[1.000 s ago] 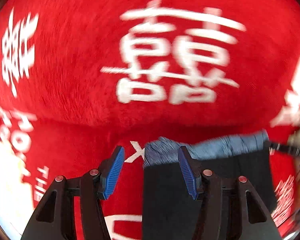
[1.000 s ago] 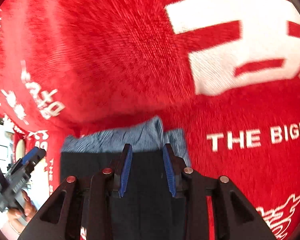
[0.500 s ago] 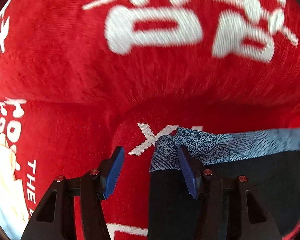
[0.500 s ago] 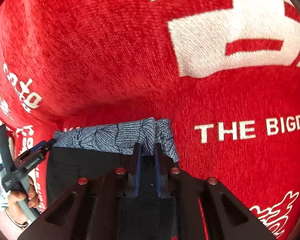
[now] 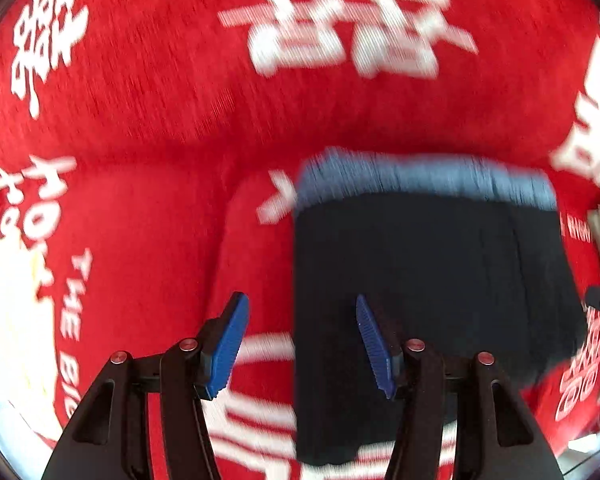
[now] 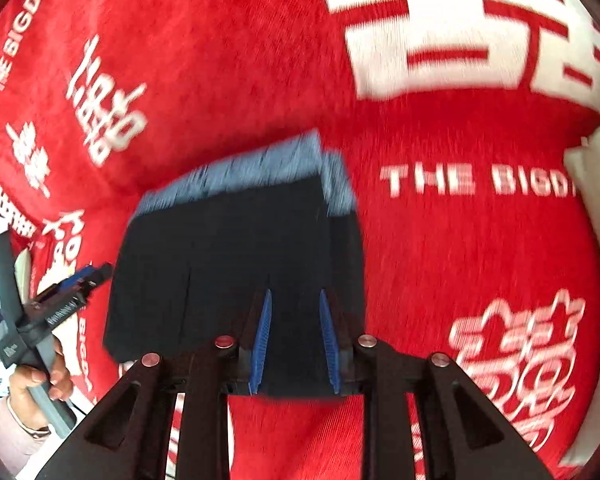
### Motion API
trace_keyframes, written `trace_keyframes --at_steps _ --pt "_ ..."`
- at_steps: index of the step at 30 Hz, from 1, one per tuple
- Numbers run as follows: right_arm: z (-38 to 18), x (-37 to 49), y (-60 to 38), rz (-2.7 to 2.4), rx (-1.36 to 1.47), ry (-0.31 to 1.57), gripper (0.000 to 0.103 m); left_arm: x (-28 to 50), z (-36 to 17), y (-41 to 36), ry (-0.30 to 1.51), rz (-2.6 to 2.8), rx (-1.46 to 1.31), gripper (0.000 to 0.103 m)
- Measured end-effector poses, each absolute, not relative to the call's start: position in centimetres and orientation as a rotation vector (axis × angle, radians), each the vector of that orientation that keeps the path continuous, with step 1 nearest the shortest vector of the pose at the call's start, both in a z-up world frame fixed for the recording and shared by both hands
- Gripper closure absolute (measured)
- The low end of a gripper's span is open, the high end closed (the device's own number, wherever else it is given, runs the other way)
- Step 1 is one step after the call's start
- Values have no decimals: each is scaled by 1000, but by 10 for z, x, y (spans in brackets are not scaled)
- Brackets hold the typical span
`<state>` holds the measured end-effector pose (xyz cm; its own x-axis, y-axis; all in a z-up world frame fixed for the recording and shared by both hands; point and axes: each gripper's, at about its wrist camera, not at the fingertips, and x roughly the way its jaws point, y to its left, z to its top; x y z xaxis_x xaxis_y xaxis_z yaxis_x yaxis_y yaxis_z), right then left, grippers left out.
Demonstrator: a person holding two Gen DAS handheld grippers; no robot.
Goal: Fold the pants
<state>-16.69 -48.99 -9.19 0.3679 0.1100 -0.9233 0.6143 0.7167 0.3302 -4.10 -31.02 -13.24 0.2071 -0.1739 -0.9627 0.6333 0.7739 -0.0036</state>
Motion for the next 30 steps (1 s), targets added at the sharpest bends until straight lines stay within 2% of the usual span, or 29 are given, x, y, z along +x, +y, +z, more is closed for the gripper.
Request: trace_keyframes --at_steps 3,6,7,9,12,23,30 --pt "-106 -178 -479 -367 725 1228 76 -57 -149 -303 1243 -565 426 43" --pt "-127 -188 -474 -400 722 1279 76 -55 -159 -298 1257 -519 378 26" --pt "-133 -188 -474 -417 712 1294 76 -52 -161 -297 1264 -517 369 24" --pt "-141 -194 -476 -436 726 1301 70 -48 -161 -297 1277 -531 349 24" --pt "-138 -199 -475 -461 728 1293 69 -45 -155 -295 1262 -532 368 18" --pt "-124 -181 -447 -623 547 1353 65 -31 -153 -297 1282 -534 394 18" --pt "-94 -187 -439 -727 563 1259 65 -27 -152 -297 1287 -564 405 18"
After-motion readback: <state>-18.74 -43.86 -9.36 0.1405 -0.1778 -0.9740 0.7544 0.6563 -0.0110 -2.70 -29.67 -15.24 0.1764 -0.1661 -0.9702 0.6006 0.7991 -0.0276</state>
